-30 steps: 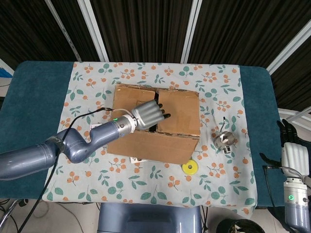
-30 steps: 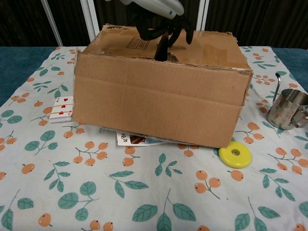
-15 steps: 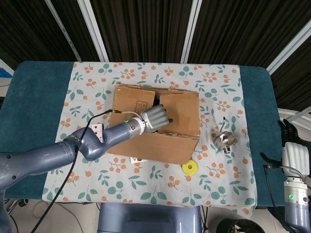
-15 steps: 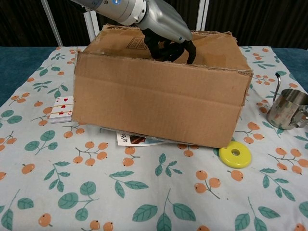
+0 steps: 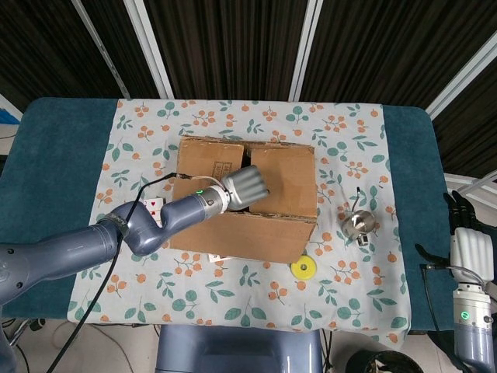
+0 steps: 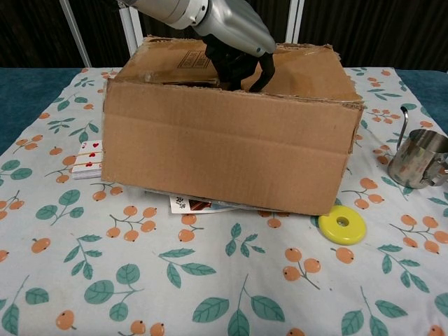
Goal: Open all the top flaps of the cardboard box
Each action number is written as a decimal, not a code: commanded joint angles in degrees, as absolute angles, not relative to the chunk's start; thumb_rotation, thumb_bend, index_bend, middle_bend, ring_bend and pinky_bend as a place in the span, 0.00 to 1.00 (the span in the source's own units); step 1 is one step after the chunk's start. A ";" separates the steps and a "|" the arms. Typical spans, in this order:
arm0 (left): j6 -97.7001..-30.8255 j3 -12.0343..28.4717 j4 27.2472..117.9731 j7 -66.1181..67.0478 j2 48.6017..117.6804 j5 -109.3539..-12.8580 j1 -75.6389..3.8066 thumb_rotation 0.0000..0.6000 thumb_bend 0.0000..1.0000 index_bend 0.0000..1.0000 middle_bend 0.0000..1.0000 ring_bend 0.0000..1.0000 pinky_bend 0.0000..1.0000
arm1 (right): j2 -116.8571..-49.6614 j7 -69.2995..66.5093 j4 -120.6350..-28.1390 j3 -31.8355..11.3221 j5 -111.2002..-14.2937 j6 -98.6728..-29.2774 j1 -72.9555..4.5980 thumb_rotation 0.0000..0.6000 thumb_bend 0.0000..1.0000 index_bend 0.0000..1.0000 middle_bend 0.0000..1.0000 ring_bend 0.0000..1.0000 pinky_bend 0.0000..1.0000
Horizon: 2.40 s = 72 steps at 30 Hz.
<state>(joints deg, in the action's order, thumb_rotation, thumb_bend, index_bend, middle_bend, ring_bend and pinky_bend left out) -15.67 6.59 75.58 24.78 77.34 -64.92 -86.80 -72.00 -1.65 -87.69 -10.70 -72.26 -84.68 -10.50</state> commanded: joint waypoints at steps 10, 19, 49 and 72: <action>-17.67 5.47 79.91 24.36 71.27 -64.18 -88.39 1.00 1.00 0.40 0.70 0.52 0.52 | -72.06 -2.15 -87.85 -11.21 -72.19 -84.04 -10.12 1.00 0.22 0.00 0.00 0.00 0.23; -18.94 4.38 85.97 25.20 62.75 -63.43 -88.83 1.00 1.00 0.41 0.70 0.52 0.52 | -72.19 -2.20 -88.20 -11.38 -72.34 -83.75 -9.96 1.00 0.22 0.00 0.00 0.00 0.23; -29.37 -6.05 108.10 26.60 33.99 -65.74 -71.28 1.00 1.00 0.40 0.70 0.51 0.52 | -72.20 -2.19 -89.64 -12.16 -72.29 -83.24 -9.26 1.00 0.22 0.00 0.00 0.00 0.23; -79.54 -5.96 104.40 14.94 54.40 -68.91 -31.69 1.00 0.25 0.00 0.00 0.00 0.00 | -69.43 3.82 -92.68 -12.99 -73.18 -81.61 -10.98 1.00 0.22 0.00 0.00 0.00 0.23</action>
